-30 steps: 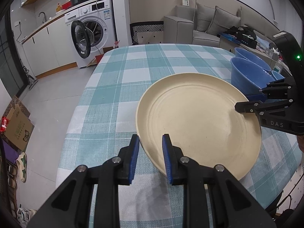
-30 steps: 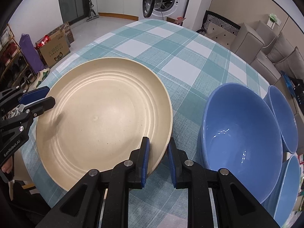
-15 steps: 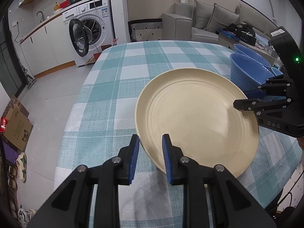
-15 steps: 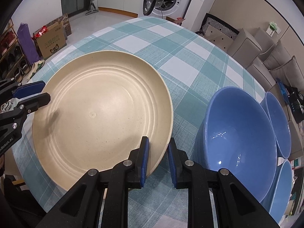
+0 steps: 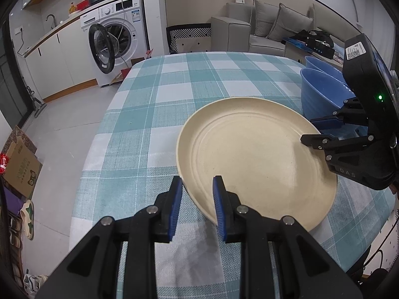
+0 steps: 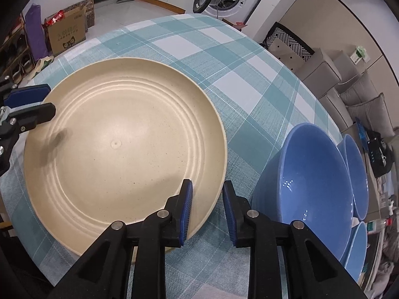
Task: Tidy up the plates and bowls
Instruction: 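Lower the held plate onto the placed cream plate with both tools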
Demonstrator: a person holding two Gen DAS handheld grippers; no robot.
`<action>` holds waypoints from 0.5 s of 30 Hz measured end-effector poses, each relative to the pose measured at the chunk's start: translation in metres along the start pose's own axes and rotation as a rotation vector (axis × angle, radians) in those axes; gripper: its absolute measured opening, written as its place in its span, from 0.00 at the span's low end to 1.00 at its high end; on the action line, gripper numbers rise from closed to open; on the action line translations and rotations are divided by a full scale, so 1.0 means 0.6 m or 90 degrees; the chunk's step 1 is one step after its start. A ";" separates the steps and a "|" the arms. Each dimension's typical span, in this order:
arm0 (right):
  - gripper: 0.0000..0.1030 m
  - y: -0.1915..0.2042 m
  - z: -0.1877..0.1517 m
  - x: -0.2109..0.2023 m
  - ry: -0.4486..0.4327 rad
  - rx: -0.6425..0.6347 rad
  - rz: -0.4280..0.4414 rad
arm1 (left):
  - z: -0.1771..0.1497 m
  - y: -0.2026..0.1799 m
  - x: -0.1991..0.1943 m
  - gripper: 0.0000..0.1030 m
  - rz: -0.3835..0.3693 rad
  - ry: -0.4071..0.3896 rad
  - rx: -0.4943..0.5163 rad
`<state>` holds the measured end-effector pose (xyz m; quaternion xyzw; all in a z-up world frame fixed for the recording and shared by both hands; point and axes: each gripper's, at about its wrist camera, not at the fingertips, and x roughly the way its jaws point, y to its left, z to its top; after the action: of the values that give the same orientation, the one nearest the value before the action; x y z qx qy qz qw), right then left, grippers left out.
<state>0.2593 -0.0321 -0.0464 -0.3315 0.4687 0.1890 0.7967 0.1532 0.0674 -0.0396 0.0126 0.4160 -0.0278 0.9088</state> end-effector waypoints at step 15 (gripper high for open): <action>0.29 0.008 -0.001 0.003 0.001 -0.022 -0.009 | 0.000 0.001 0.000 0.25 -0.002 0.003 0.001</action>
<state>0.2572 -0.0291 -0.0497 -0.3489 0.4635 0.1913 0.7918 0.1535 0.0681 -0.0396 0.0126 0.4181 -0.0294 0.9078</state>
